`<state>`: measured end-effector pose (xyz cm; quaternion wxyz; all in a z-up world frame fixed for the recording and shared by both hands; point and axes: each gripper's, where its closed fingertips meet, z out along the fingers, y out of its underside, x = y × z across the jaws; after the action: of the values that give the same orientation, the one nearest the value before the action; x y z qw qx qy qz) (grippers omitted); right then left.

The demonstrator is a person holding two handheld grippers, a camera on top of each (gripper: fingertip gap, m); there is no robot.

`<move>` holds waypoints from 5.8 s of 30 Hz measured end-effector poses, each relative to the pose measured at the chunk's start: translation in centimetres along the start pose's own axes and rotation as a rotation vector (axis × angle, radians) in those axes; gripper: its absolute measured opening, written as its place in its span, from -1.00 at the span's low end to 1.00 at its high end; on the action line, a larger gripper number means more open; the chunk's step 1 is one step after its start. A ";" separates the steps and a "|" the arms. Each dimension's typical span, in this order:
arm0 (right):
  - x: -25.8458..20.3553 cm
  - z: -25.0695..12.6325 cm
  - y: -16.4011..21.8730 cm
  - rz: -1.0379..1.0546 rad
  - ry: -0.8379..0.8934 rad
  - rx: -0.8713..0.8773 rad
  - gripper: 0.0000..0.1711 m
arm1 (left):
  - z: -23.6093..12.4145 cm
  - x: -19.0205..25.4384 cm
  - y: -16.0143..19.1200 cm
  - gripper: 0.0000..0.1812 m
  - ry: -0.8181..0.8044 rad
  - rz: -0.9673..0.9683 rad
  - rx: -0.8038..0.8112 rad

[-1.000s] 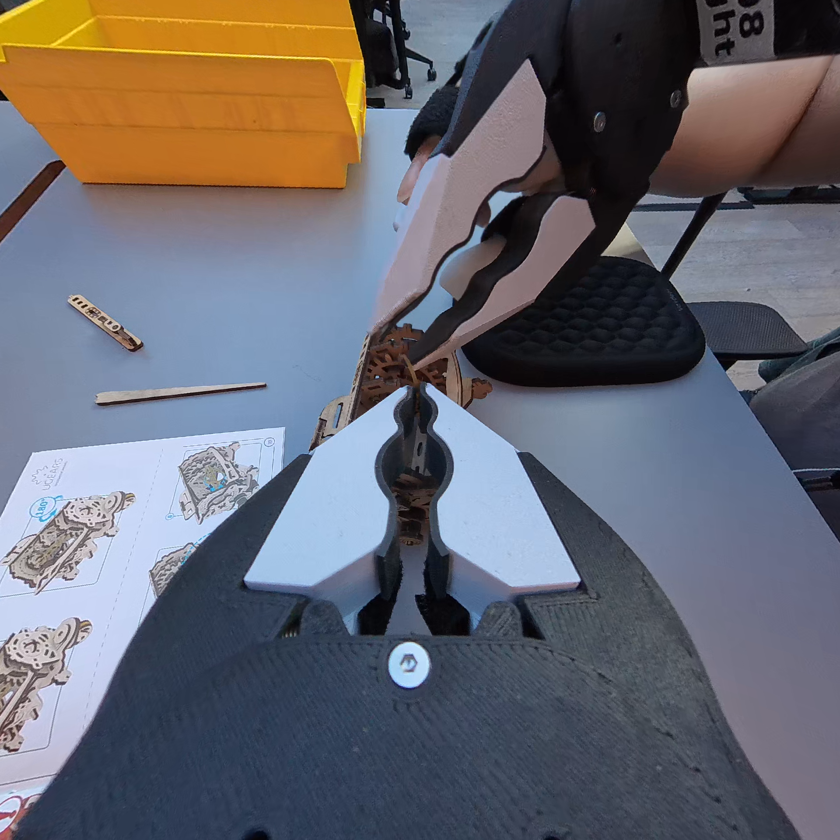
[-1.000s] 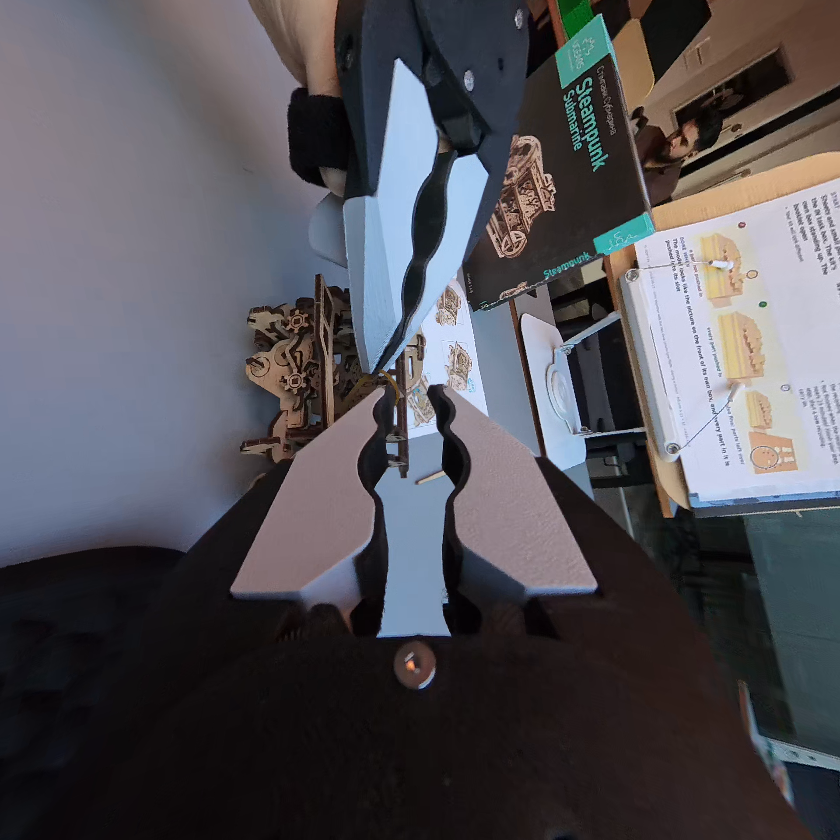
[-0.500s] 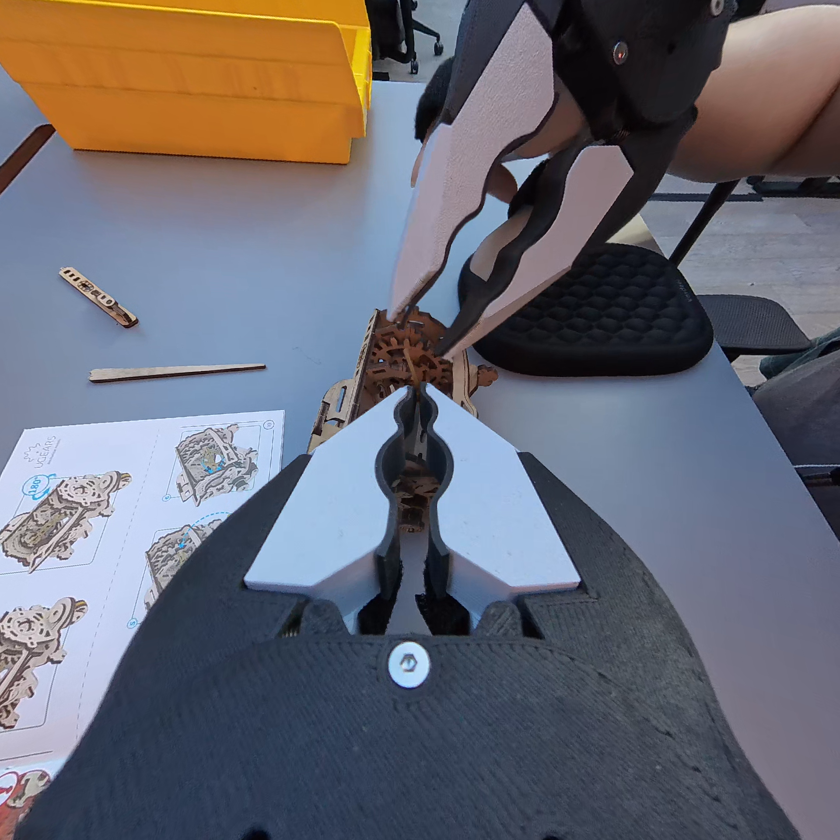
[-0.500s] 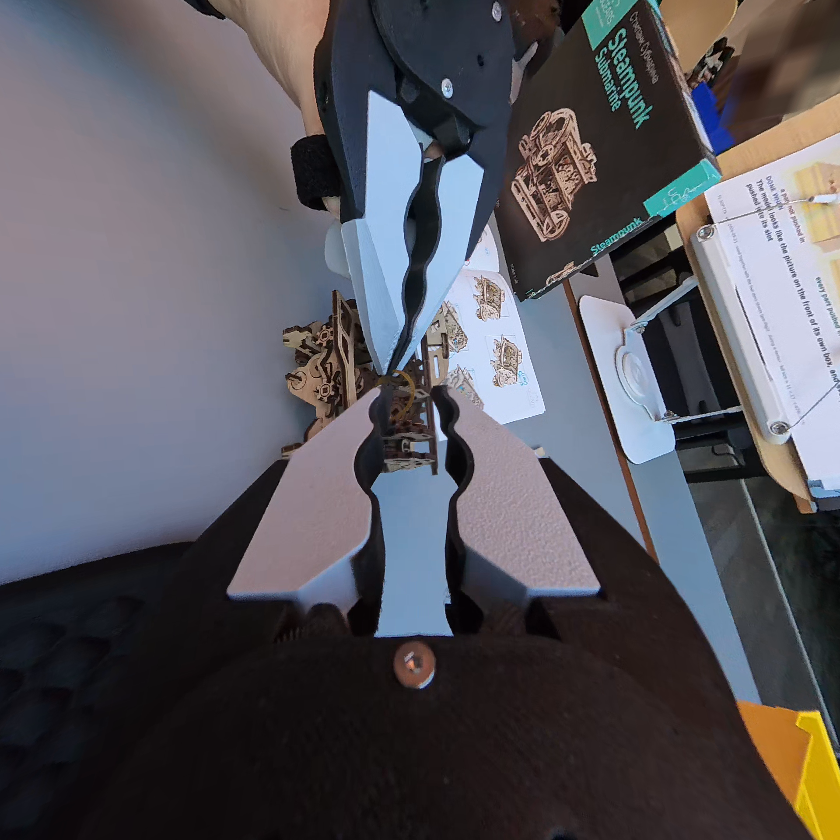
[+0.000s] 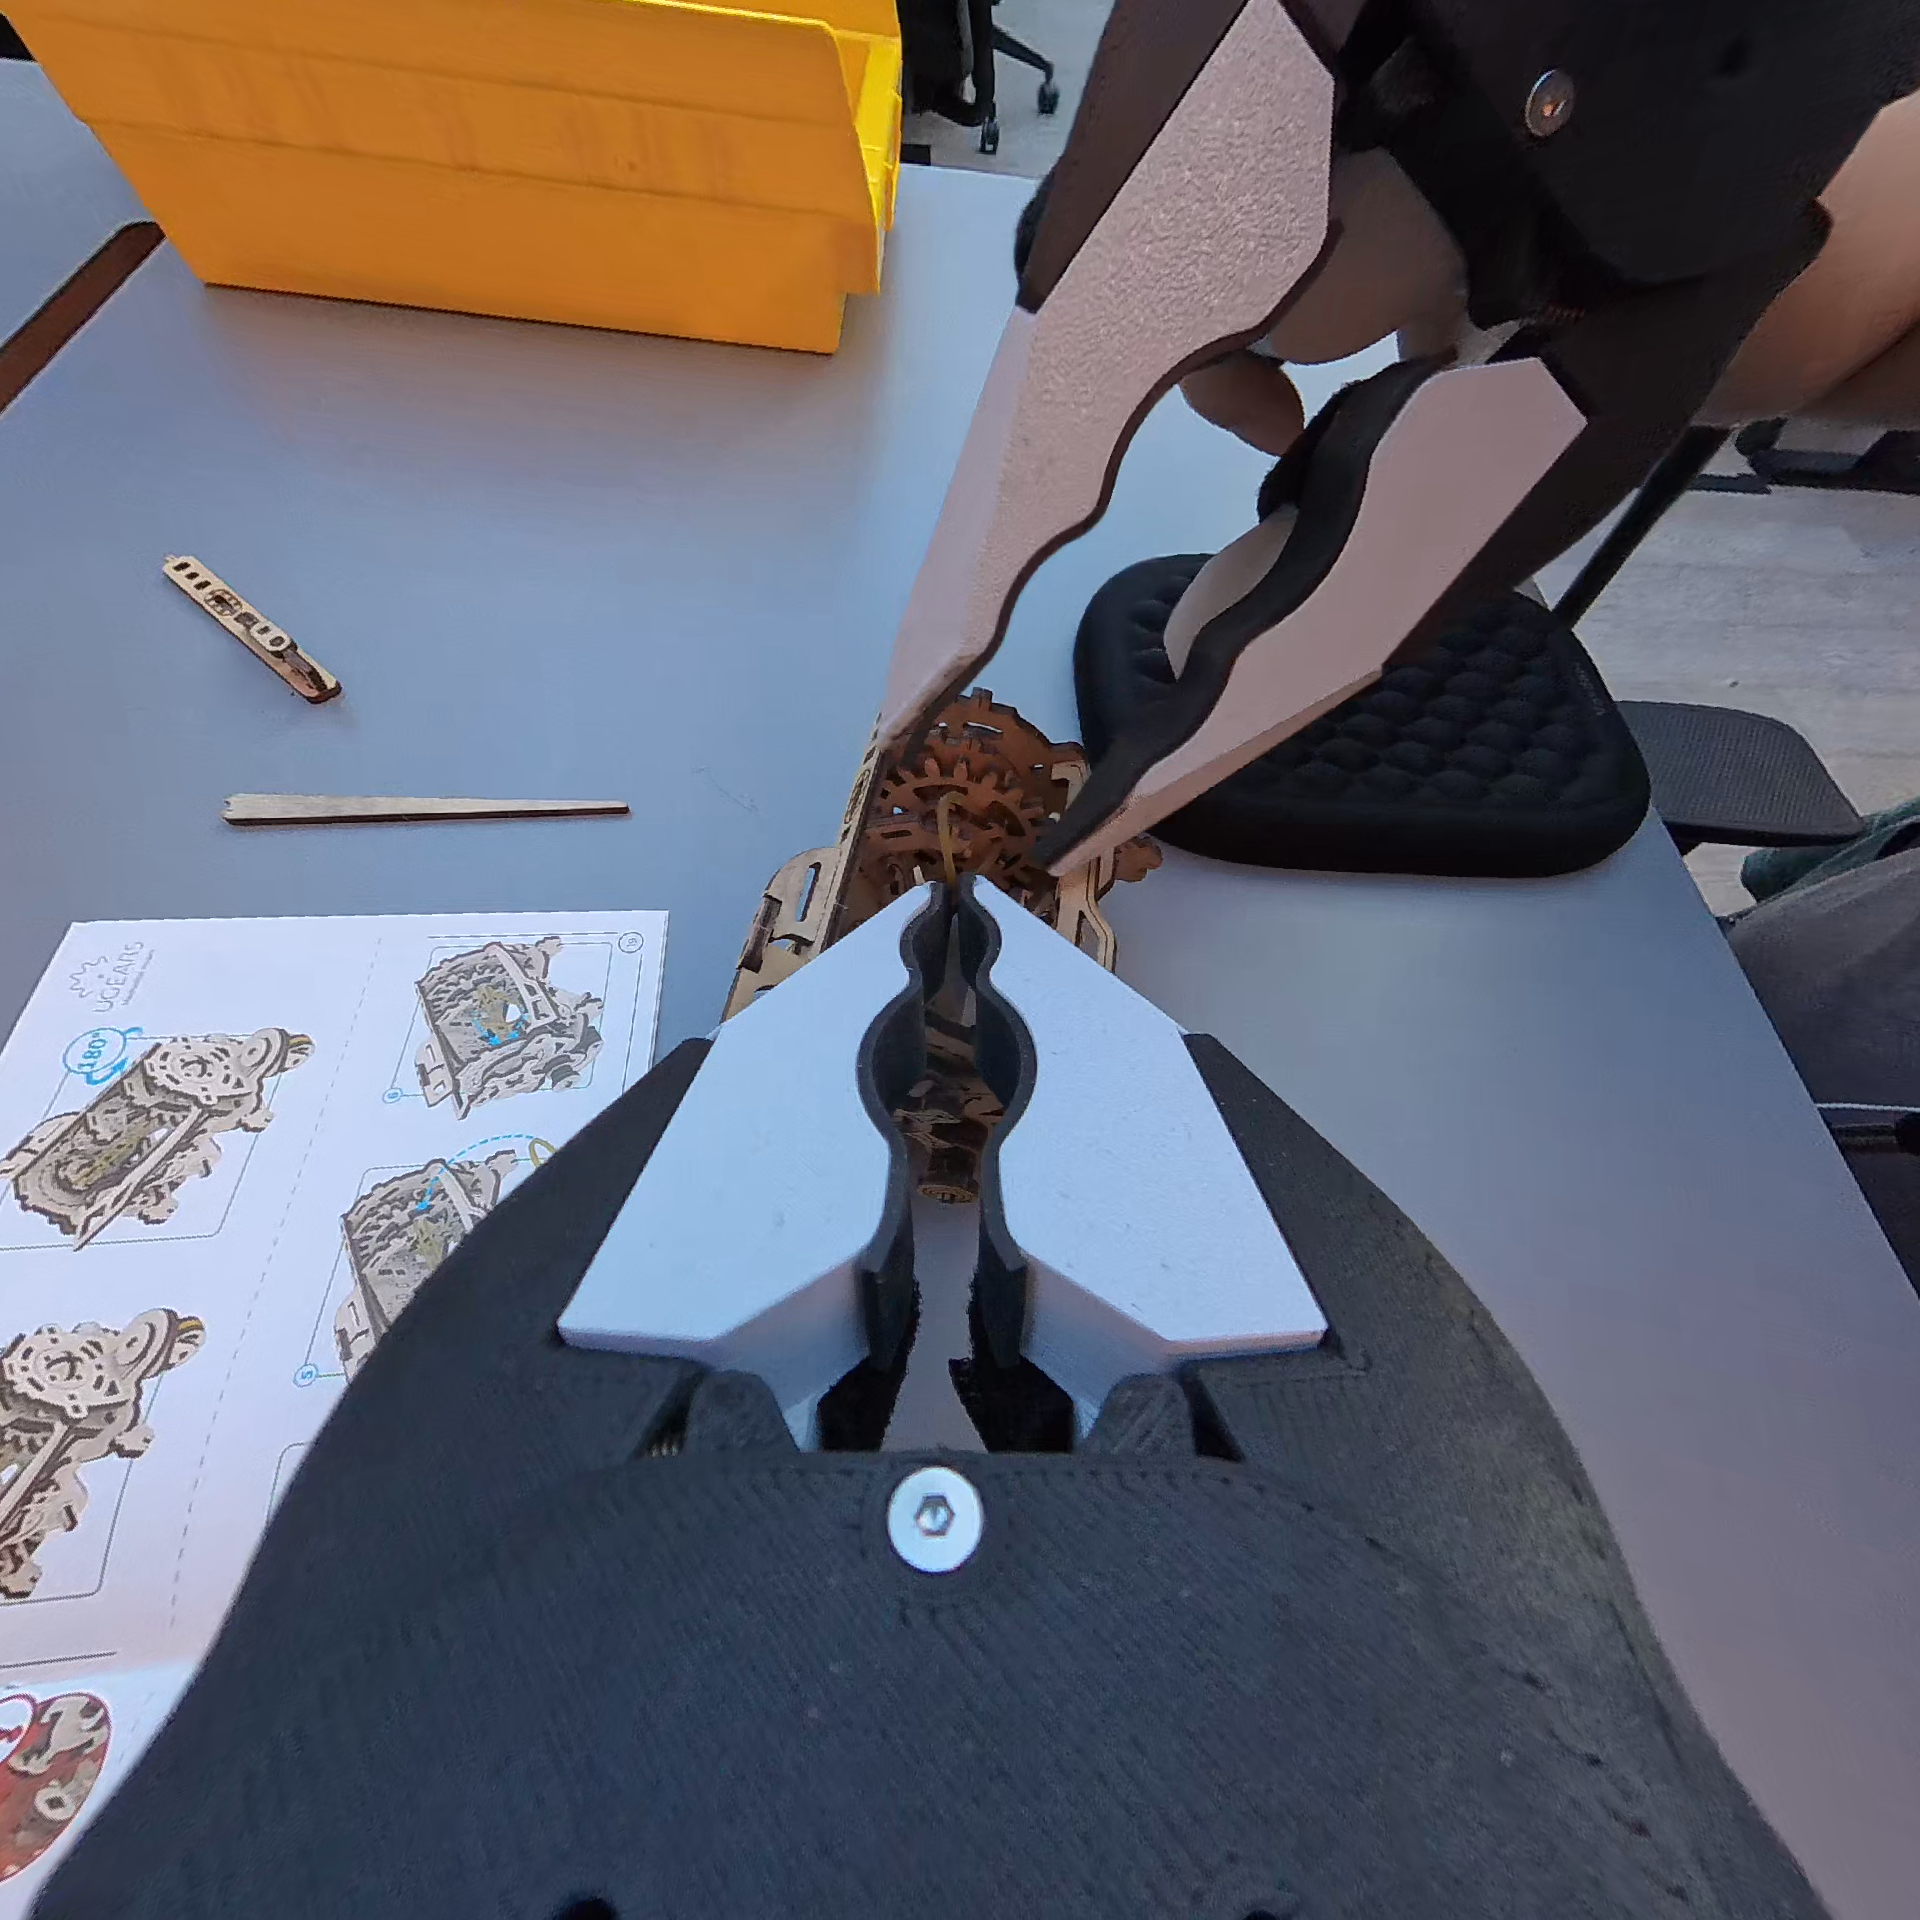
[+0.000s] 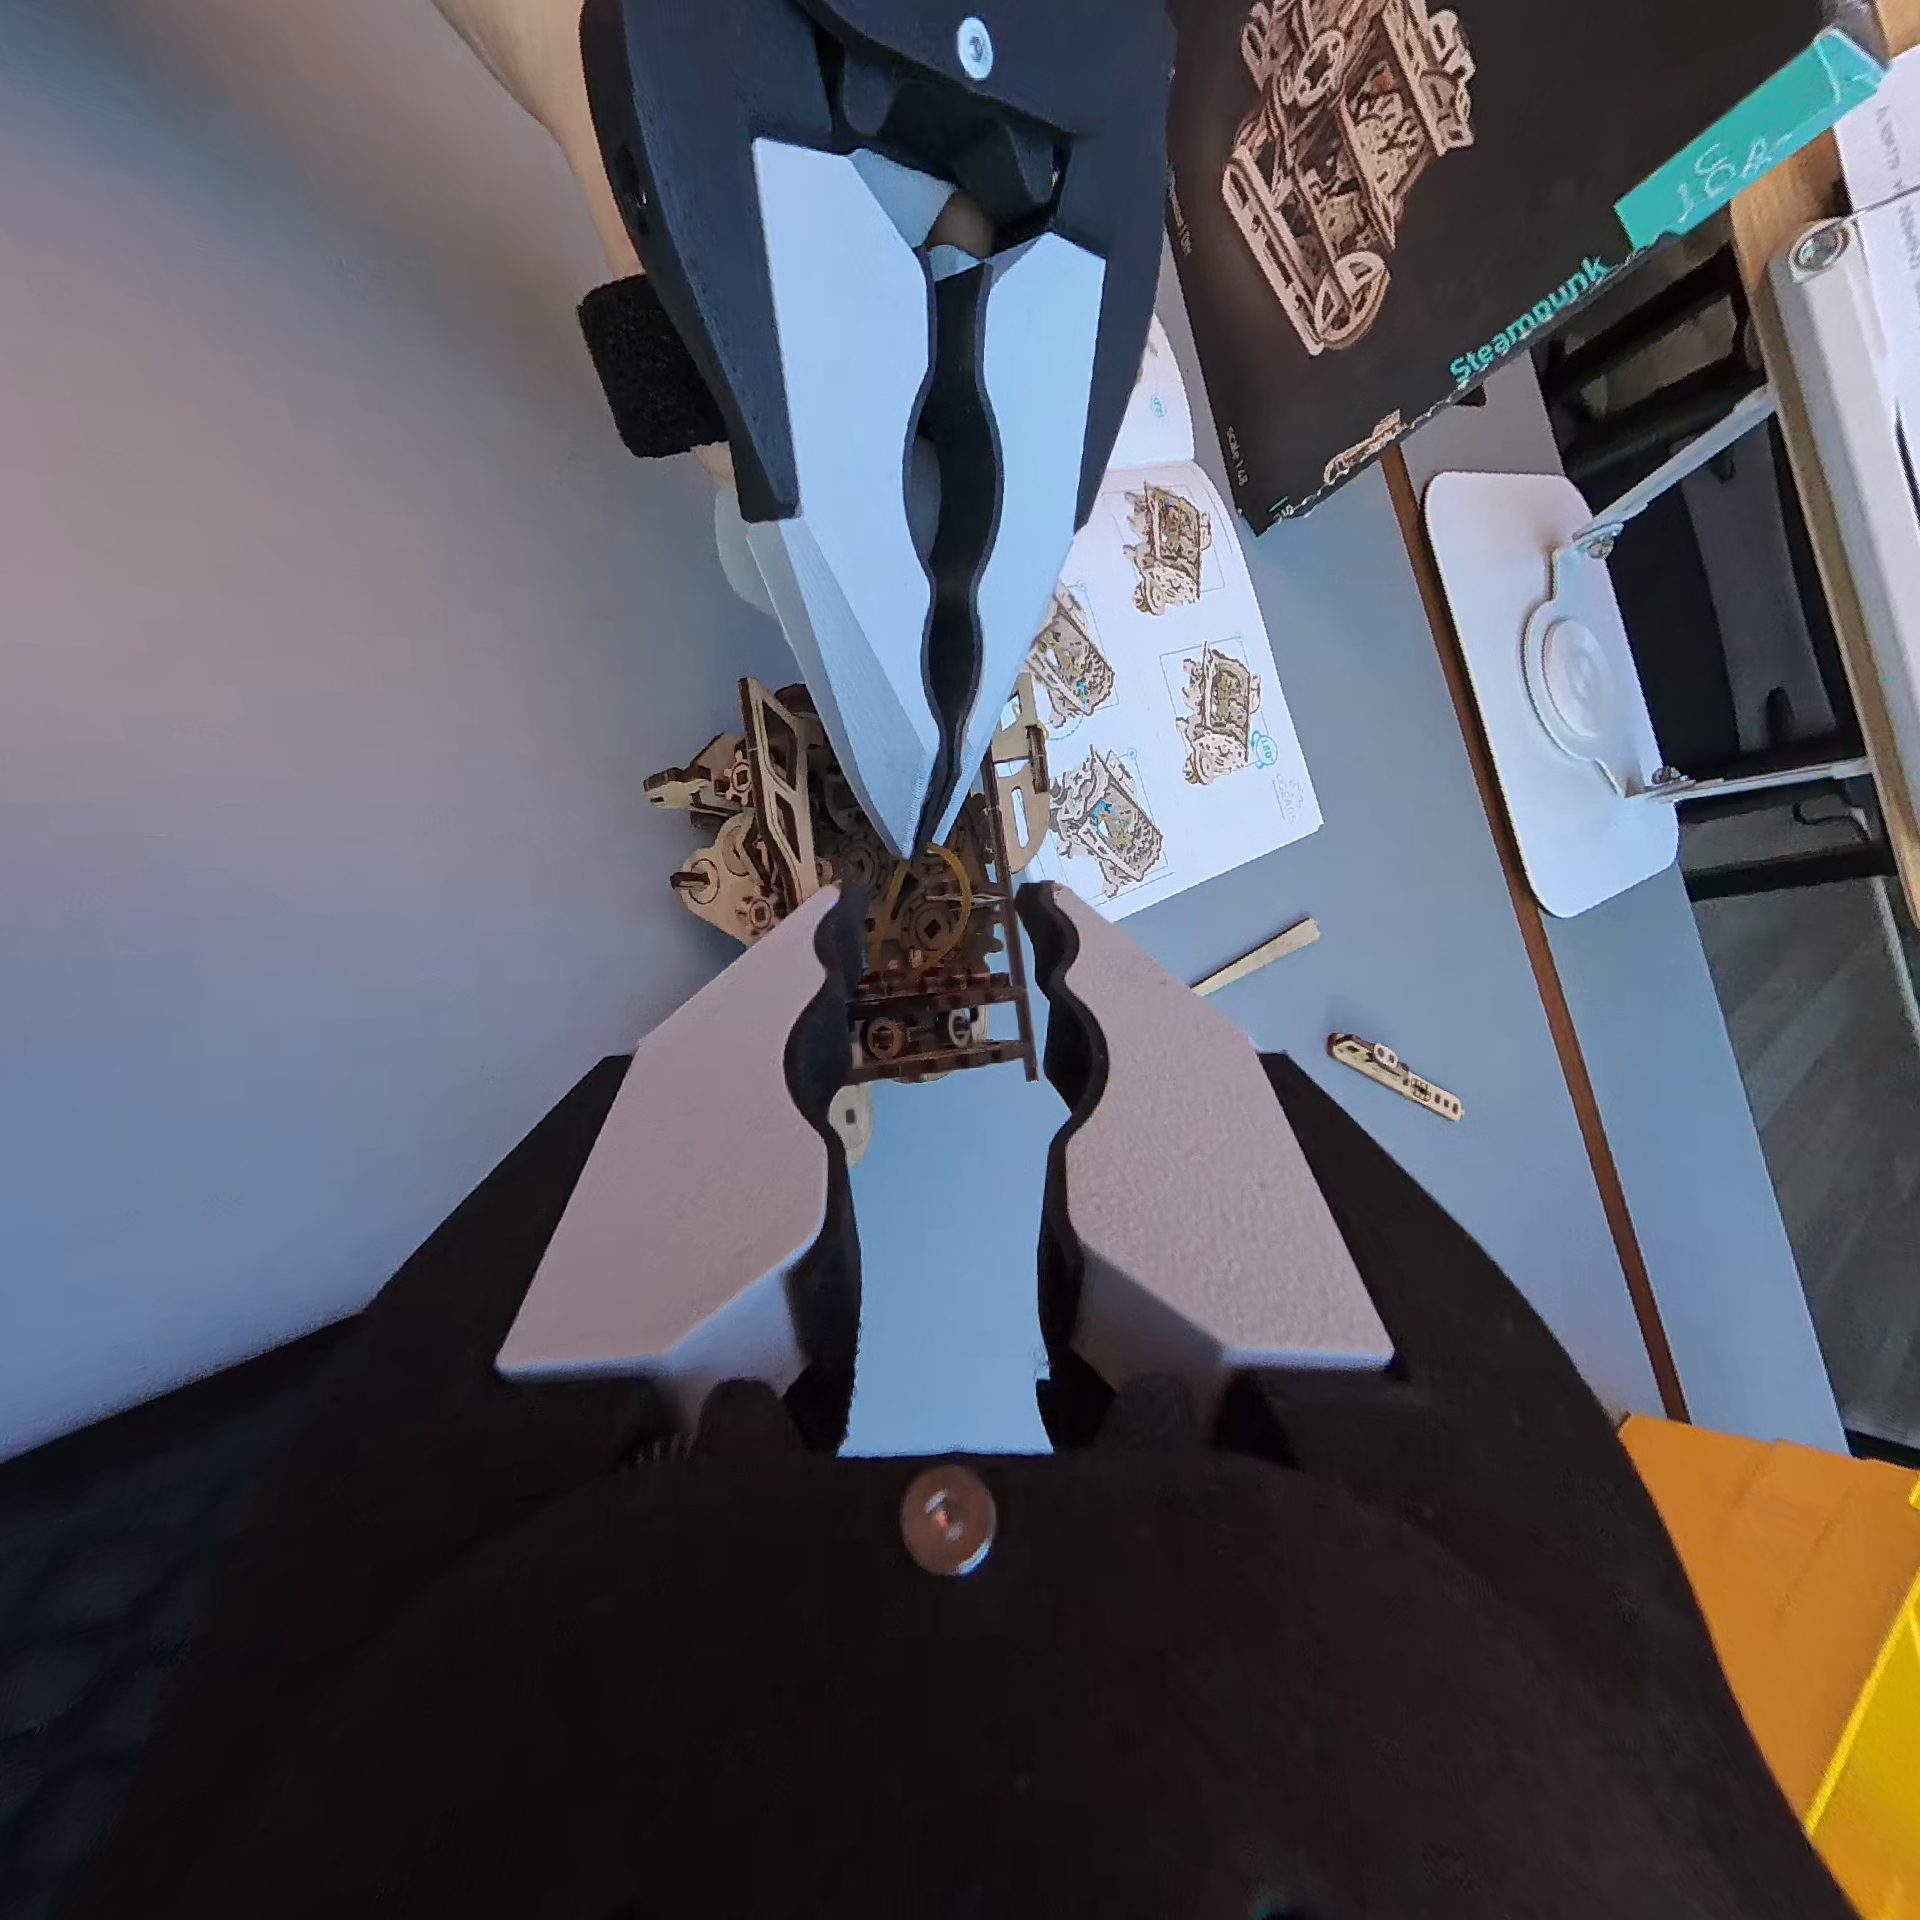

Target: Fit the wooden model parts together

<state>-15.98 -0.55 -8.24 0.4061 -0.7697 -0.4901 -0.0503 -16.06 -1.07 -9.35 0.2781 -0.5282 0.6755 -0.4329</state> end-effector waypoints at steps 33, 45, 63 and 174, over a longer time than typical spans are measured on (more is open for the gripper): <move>-0.6 0.2 -0.2 -0.357 0.096 0.001 -0.94 | -0.4 1.3 0.0 -1.00 0.067 0.044 0.027; -0.7 0.1 -0.4 -0.389 0.100 0.024 -1.00 | -0.4 1.3 0.2 -1.00 0.072 0.053 0.021; -0.6 0.2 -0.4 -0.370 0.108 0.025 -1.00 | -0.6 1.1 -0.6 -0.87 0.058 0.049 0.029; -2.2 -2.9 -1.0 0.218 0.128 0.125 -0.70 | -0.5 1.8 -0.5 -1.00 0.290 -0.332 0.045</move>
<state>-16.99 -3.87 -6.73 0.4866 -0.7869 -0.3788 -0.0242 -16.69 -2.64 -8.52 0.1145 -0.5583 0.6023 -0.5590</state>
